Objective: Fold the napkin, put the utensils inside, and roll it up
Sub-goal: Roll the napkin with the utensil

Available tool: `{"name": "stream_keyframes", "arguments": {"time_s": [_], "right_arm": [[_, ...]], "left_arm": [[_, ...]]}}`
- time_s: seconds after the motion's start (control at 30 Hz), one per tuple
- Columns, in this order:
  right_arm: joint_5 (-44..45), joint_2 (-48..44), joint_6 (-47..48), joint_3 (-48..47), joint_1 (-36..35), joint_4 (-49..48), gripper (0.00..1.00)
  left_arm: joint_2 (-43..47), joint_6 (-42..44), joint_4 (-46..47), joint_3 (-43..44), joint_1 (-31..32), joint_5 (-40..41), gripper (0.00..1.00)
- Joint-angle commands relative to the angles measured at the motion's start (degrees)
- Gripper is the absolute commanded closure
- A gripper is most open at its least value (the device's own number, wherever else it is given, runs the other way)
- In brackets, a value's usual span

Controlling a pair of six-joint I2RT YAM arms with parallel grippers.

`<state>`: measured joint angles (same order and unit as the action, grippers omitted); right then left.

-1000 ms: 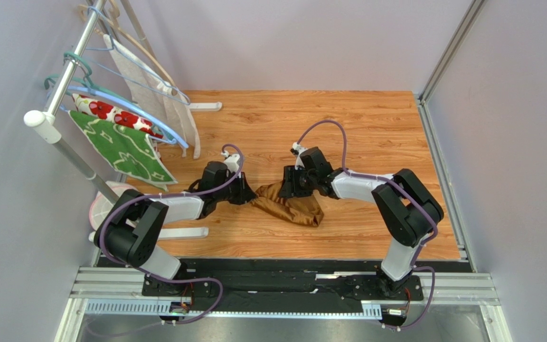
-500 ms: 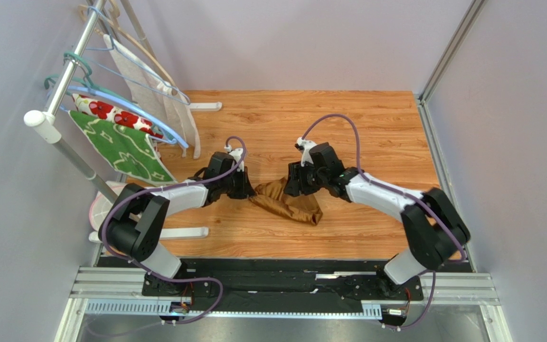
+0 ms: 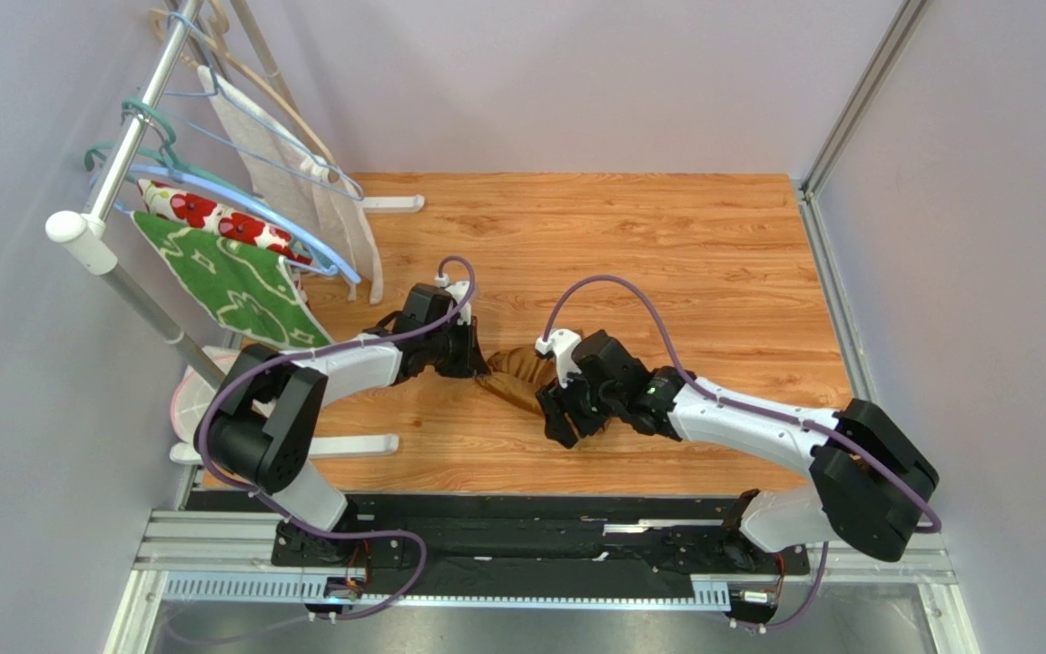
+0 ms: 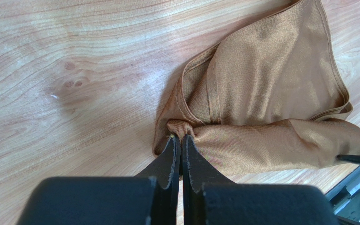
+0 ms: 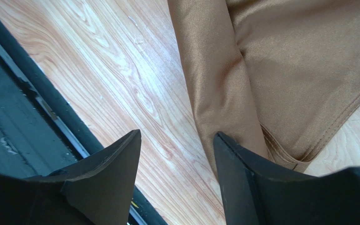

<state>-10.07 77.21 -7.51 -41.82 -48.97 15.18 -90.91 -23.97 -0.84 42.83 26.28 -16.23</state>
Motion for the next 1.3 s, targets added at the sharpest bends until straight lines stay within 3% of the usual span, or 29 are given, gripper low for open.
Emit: {"name": "stream_keyframes", "arguments": {"time_s": [0.0, 0.37, 0.77, 0.87, 0.97, 1.03, 1.07, 1.13, 1.17, 1.27], "right_arm": [[6.90, 1.89, 2.50, -0.54, -2.27, -0.33, 0.37], [17.09, 4.18, 1.18, 0.25, -4.47, -0.68, 0.38], [17.62, 11.11, -1.19, -2.74, -4.55, 2.48, 0.39], [16.66, 12.08, -2.16, -3.35, -4.47, 3.80, 0.41], [15.00, 13.84, -3.48, -3.79, -4.47, 5.03, 0.58], [13.42, 14.72, -4.35, -3.53, -4.38, 5.47, 0.68], [12.71, 14.81, -4.44, -3.44, -4.47, 5.47, 0.73], [10.87, 15.25, -4.62, -3.09, -4.21, 5.21, 0.76], [8.85, 15.34, -4.62, -2.91, -4.03, 5.39, 0.77], [3.93, 16.39, -4.80, -2.30, -2.45, 4.95, 0.81]], "left_arm": [[-1.37, 1.90, -3.99, 1.20, 0.26, 0.41, 1.00], [-1.90, 3.13, -5.13, 2.52, 0.17, 0.32, 1.00], [-3.21, 4.37, -7.33, 4.89, 0.26, 0.06, 1.00], [-3.65, 4.10, -7.77, 5.51, 0.26, -0.64, 1.00], [-2.87, 3.23, -7.68, 5.69, 0.17, -0.74, 1.00], [-2.08, 2.70, -8.03, 5.86, -0.18, 0.41, 0.92], [-0.86, 2.17, -8.04, 5.86, -0.44, 0.58, 0.79], [0.56, 1.56, -8.04, 5.86, -1.14, 0.76, 0.63], [2.04, 1.12, -8.12, 5.78, -1.84, 0.93, 0.47], [4.94, 0.68, -8.13, 5.51, -2.64, 2.69, 0.31]]}}
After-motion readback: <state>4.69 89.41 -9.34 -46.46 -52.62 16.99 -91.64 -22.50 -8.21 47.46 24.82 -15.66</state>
